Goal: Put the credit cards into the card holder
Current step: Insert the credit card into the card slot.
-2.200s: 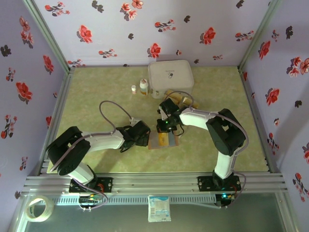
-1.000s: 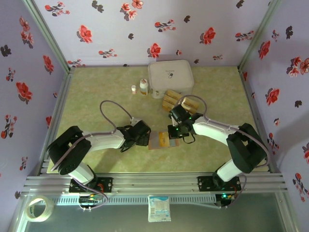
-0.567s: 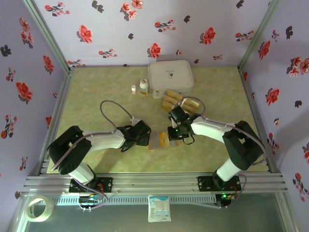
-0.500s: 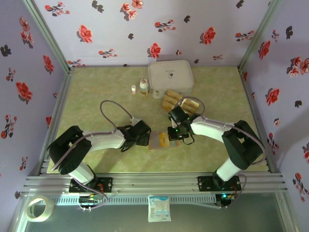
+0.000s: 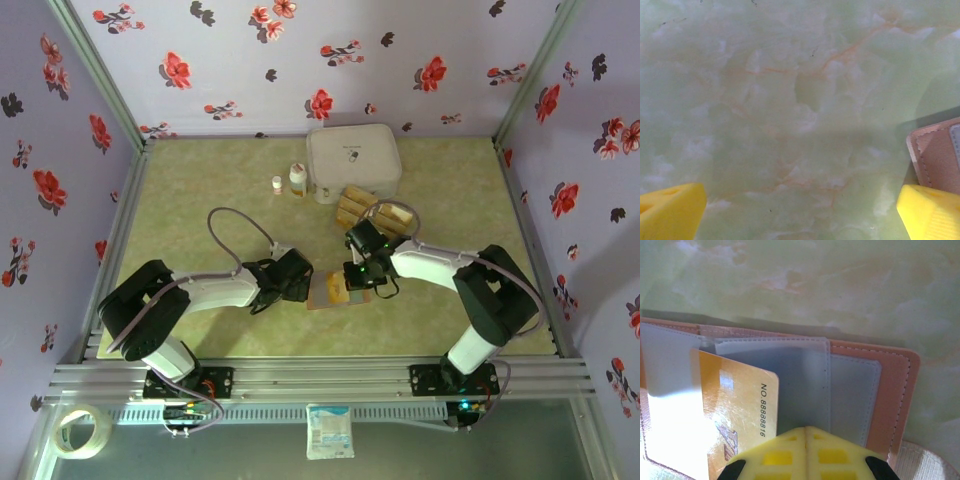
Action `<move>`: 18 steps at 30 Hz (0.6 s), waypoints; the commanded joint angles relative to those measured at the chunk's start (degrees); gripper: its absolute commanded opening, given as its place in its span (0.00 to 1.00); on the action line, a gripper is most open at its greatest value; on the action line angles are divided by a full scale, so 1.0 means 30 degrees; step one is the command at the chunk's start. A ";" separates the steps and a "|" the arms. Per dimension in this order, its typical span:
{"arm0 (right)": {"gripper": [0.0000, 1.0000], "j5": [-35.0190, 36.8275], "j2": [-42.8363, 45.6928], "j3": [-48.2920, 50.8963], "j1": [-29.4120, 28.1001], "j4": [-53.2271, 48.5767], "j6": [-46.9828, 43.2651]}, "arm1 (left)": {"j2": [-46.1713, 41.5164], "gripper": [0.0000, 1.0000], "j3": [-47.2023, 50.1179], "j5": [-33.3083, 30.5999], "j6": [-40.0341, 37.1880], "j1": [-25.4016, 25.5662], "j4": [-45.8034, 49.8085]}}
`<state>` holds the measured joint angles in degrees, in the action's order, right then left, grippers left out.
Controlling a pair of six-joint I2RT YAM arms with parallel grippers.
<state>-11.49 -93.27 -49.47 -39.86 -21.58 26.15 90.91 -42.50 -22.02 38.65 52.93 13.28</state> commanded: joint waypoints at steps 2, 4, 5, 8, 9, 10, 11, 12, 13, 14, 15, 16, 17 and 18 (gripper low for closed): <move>0.02 -0.0145 -0.0486 -0.0530 -0.0250 0.0172 0.0394 | 0.0663 1.00 -0.0130 0.0124 -0.0119 -0.0064 -0.0238; 0.02 -0.0048 -0.0520 -0.0559 -0.0250 0.0120 0.0365 | 0.0661 1.00 -0.0126 0.0121 -0.0100 -0.0061 -0.0237; 0.02 0.0094 -0.0521 -0.0576 -0.0235 0.0019 0.0308 | 0.0663 1.00 -0.0145 0.0114 -0.0101 -0.0047 -0.0262; 0.02 0.0254 -0.0520 -0.0661 -0.0250 -0.0079 0.0255 | 0.0691 1.00 -0.0137 0.0160 -0.0100 -0.0061 -0.0293; 0.03 0.0325 -0.0578 -0.0727 -0.0293 -0.0195 0.0189 | 0.0715 1.00 -0.0130 0.0153 -0.0137 -0.0049 -0.0310; 0.03 0.0540 -0.0607 -0.0841 -0.0401 -0.0398 0.0120 | 0.0727 1.00 -0.0159 0.0134 -0.0139 -0.0050 -0.0295; 0.04 0.0780 -0.0659 -0.0896 -0.0494 -0.0559 0.0042 | 0.0735 1.00 -0.0160 0.0159 -0.0122 -0.0051 -0.0295; 0.04 0.0837 -0.0721 -0.0938 -0.0557 -0.0583 0.0042 | 0.0750 1.00 -0.0202 0.0176 -0.0140 -0.0045 -0.0310; 0.04 0.0824 -0.0748 -0.0935 -0.0627 -0.0553 0.0064 | 0.0785 1.00 -0.0207 0.0183 -0.0117 -0.0041 -0.0325; 0.04 0.0810 -0.0820 -0.0937 -0.0685 -0.0514 0.0123 | 0.0805 1.00 -0.0189 0.0184 -0.0137 -0.0037 -0.0324; 0.05 0.0812 -0.0878 -0.0990 -0.0815 -0.0484 0.0155 | 0.0809 1.00 -0.0194 0.0205 -0.0129 -0.0033 -0.0340; 0.05 0.0840 -0.0915 -0.1021 -0.0898 -0.0457 0.0187 | 0.0816 1.00 -0.0189 0.0197 -0.0122 -0.0027 -0.0354; 0.05 0.0876 -0.1009 -0.1071 -0.0987 -0.0460 0.0199 | 0.0809 1.00 -0.0189 0.0238 -0.0138 -0.0034 -0.0361; 0.05 0.0879 -0.1047 -0.1130 -0.1094 -0.0474 0.0239 | 0.0814 1.00 -0.0200 0.0231 -0.0132 -0.0035 -0.0369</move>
<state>-10.20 -95.09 -51.33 -42.09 -21.76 26.13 91.09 -42.54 -22.00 38.65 52.93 13.10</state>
